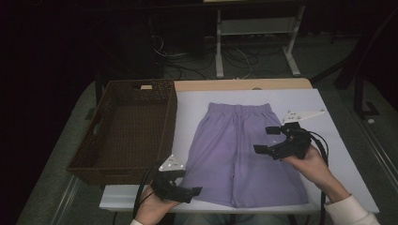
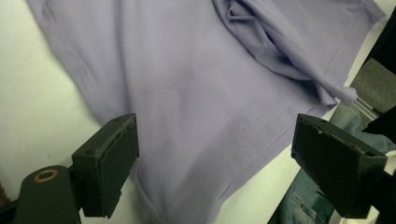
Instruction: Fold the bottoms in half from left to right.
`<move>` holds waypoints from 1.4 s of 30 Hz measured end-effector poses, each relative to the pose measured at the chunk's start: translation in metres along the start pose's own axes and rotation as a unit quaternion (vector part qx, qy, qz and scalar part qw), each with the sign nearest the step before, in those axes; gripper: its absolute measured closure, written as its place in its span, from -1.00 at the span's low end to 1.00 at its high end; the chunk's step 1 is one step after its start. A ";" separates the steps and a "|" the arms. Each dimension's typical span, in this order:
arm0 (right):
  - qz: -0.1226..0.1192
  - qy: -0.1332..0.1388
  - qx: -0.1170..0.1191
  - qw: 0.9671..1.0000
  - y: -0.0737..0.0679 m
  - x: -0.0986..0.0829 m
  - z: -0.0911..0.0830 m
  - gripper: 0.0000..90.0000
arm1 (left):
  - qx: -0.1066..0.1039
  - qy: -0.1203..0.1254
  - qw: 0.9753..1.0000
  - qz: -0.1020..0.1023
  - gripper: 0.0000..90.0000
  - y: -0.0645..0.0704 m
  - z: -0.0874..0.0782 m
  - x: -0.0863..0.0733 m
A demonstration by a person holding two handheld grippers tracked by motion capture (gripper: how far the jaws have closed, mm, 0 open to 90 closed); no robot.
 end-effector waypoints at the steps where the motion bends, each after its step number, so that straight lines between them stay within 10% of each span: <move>1: -0.003 0.001 0.001 1.000 -0.001 0.001 0.002 -0.93 | -0.002 -0.001 1.000 -0.001 -0.64 0.000 0.000 -0.001; 21: -0.032 -0.005 0.038 0.999 -0.040 0.028 0.058 -0.96 | 0.020 -0.054 0.998 -0.030 -0.49 -0.003 0.003 -0.026; 36: -0.007 0.005 0.047 0.999 -0.037 0.041 0.092 -0.96 | 0.077 -0.062 0.994 -0.048 0.70 -0.014 0.000 -0.034; 42: 0.009 0.017 0.042 0.999 -0.025 0.055 0.104 -0.96 | 0.068 -0.061 0.995 -0.045 0.94 -0.012 0.002 -0.033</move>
Point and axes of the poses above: each handheld gripper's, and its own axes: z roughly forward along the jaws, x roughly out of its top, y roughly to its right, the point moved 9 cm from there along z, roughly forward along the jaws, and after that the axes turned 13 degrees about -x, right-handed, at the moved point
